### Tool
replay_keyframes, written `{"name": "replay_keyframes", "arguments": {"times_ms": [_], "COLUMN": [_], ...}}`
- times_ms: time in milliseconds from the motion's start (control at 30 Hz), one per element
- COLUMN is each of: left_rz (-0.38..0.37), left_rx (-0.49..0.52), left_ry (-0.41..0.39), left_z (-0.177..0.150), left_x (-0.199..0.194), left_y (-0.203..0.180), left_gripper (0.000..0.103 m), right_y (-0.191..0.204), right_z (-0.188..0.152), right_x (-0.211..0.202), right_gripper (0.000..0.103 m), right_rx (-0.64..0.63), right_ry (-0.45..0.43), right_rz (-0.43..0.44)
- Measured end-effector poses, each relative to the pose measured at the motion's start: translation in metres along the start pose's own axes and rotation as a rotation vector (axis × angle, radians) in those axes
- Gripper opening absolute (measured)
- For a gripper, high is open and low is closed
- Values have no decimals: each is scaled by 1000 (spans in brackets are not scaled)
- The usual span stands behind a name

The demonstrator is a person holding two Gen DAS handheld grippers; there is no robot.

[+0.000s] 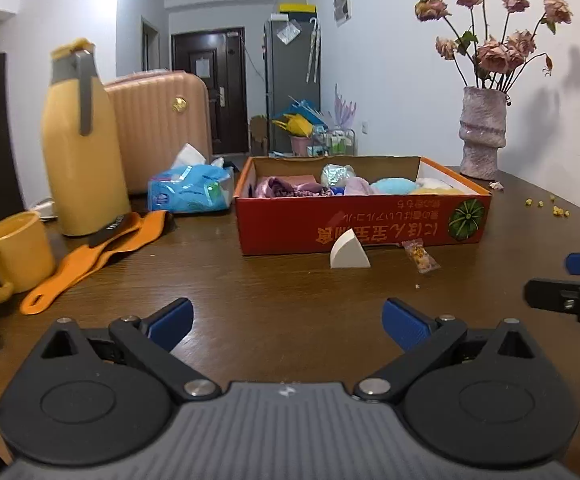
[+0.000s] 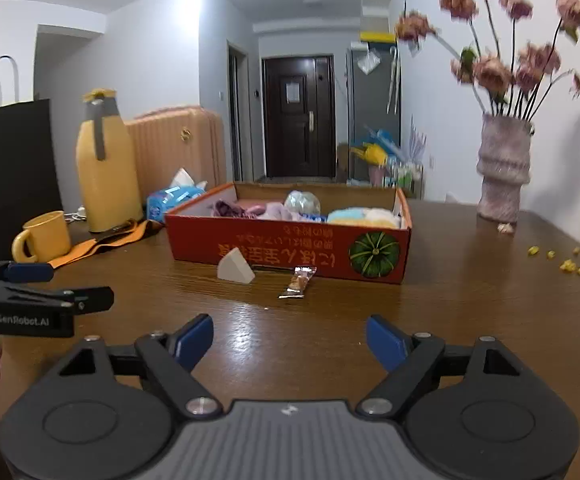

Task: Organize soft objects
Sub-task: 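Withdraw the left tool and approach the white wedge sponge, then grasp the white wedge sponge with the left tool while the right tool grasps the snack packet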

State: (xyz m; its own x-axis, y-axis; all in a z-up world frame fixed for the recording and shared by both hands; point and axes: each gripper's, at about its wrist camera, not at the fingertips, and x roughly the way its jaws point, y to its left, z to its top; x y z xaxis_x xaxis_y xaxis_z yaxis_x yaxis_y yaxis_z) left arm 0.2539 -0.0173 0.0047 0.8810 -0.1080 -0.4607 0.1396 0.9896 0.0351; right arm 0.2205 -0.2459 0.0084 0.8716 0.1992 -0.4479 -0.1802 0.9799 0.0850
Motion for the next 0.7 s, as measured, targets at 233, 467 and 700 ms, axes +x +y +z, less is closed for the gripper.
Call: {"name": "replay_keyframes", "arguments": {"times_ms": [233, 467, 700], "left_rz": [-17, -41, -139], "left_rx": [-42, 5, -32], "left_ry": [97, 98, 154], "left_z": [29, 41, 35], "left_x": [78, 116, 121], "left_y": [-2, -12, -10], "left_gripper": [100, 89, 74], "right_y": [-1, -6, -3], "right_z": [28, 40, 32], "right_x": [96, 166, 140], "right_gripper": [61, 33, 15], "right_rx": [-36, -18, -112], "right_ry": [132, 212, 191], "right_rz": [41, 30, 263]}}
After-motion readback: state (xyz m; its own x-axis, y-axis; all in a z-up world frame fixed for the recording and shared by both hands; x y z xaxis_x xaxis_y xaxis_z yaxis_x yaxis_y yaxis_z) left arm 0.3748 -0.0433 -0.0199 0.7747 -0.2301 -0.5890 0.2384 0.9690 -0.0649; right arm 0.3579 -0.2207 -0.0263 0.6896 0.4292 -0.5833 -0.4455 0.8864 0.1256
